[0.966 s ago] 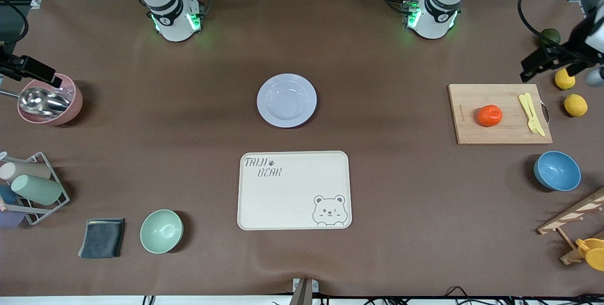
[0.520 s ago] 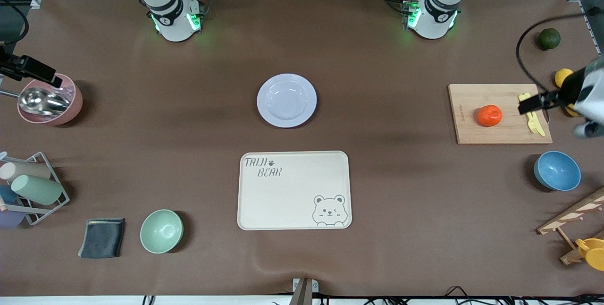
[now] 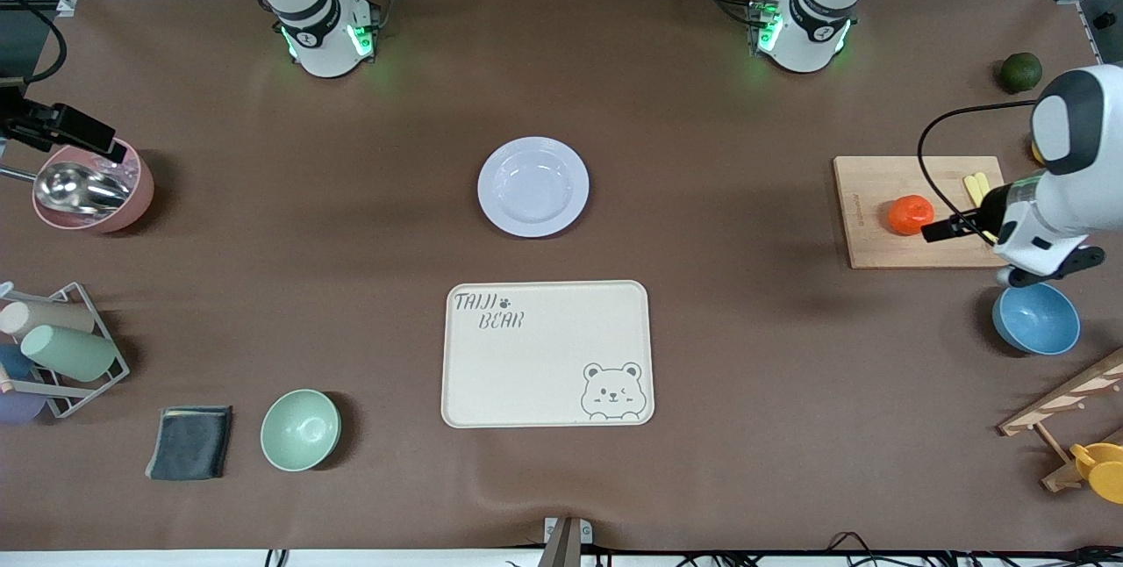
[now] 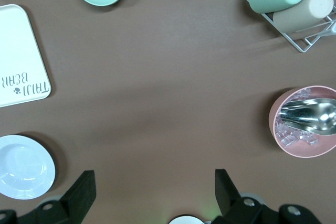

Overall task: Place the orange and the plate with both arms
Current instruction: 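Reach the left gripper down to the orange on the cutting board, then close the left gripper around the orange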

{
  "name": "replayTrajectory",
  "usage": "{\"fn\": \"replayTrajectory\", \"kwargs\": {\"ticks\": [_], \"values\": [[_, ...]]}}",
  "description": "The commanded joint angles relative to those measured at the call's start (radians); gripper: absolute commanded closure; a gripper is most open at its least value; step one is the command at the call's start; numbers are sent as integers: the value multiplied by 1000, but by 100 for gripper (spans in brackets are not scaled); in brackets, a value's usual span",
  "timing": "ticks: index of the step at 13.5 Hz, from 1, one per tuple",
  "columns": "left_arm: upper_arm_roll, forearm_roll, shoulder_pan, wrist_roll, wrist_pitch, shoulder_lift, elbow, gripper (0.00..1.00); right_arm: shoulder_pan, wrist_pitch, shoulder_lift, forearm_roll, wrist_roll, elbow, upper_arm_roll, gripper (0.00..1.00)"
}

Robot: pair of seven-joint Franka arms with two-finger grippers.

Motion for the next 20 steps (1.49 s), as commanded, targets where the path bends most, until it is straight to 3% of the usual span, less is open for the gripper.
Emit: {"fn": "replayTrajectory", "kwargs": {"ticks": [1,5,20], "values": [[-12,1,74,87,97,-53,-153,0,22,-10,0,5,-5,4,-2,0],[-9,12,133,142,267,-2,-254,0,22,-10,1,5,-5,2,-2,0],[-10,-13,131,123,341,147,-240,0,20,-8,1,5,-3,2,-2,0]]}}
